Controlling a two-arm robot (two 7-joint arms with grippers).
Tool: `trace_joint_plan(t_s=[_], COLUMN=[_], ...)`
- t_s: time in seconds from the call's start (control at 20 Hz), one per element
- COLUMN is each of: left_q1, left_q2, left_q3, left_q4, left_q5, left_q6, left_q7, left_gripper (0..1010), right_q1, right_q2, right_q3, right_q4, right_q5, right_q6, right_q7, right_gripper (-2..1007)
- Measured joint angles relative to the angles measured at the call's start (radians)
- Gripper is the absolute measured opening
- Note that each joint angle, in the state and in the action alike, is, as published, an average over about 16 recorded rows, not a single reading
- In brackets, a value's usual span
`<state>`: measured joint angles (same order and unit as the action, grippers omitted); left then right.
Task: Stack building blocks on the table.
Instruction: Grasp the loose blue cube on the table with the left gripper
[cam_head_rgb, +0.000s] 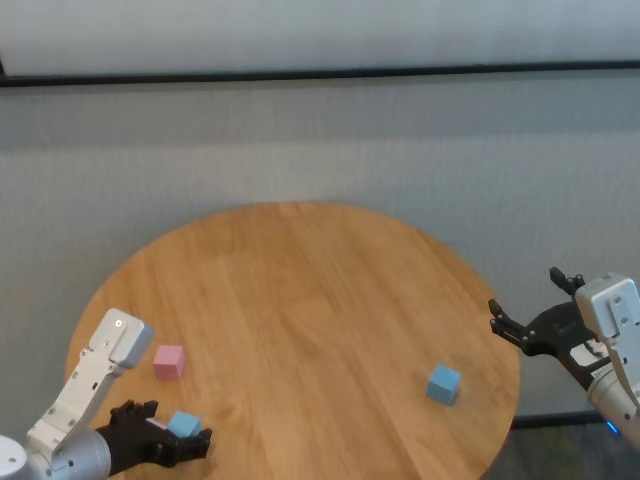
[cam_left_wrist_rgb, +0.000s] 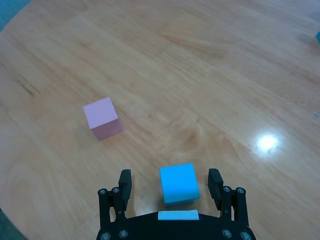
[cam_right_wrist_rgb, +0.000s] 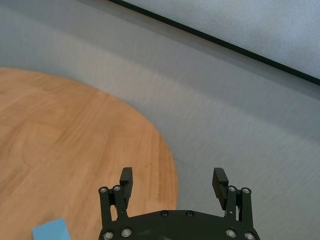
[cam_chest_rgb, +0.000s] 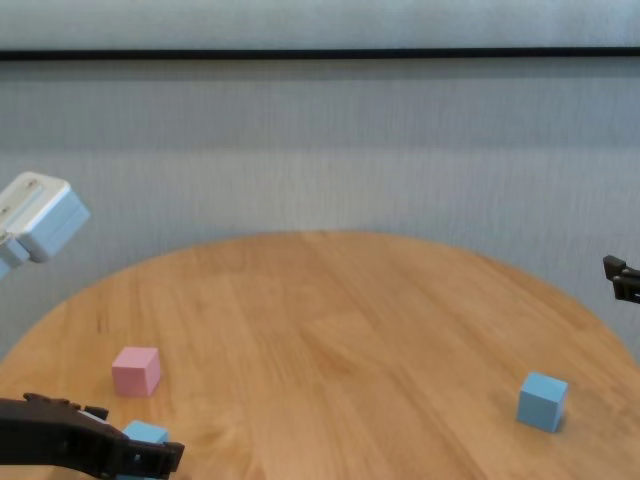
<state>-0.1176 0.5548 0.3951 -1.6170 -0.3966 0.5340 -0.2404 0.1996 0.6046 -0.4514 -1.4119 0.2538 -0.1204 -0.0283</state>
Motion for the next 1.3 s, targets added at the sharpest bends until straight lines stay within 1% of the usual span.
trace_joint_plan(t_s=[0.4, 0.75, 1.05, 1.3], left_q1=[-0.018, -0.023, -0.021, -0.02], left_q2=[-0.005, -0.002, -0.001, -0.001], left_q3=[0.007, 0.012, 0.012, 0.012], left_q4=[0.015, 0.018, 0.017, 0.016], left_q5=[0.017, 0.022, 0.021, 0.02], left_q6=[0.022, 0.025, 0.023, 0.021], left_q7=[-0.018, -0.023, -0.021, -0.02], left_gripper=[1003, 980, 887, 756], right_q1=[0.0, 0.0, 0.0, 0.0], right_q2=[0.0, 0.0, 0.0, 0.0], right_q3=[0.0, 0.0, 0.0, 0.0], right_q4=[0.0, 0.0, 0.0, 0.0], right_q5=[0.0, 0.0, 0.0, 0.0], right_q6=[0.0, 0.0, 0.0, 0.0], right_q7=[0.0, 0.0, 0.0, 0.0], right_gripper=[1005, 1005, 1005, 1005])
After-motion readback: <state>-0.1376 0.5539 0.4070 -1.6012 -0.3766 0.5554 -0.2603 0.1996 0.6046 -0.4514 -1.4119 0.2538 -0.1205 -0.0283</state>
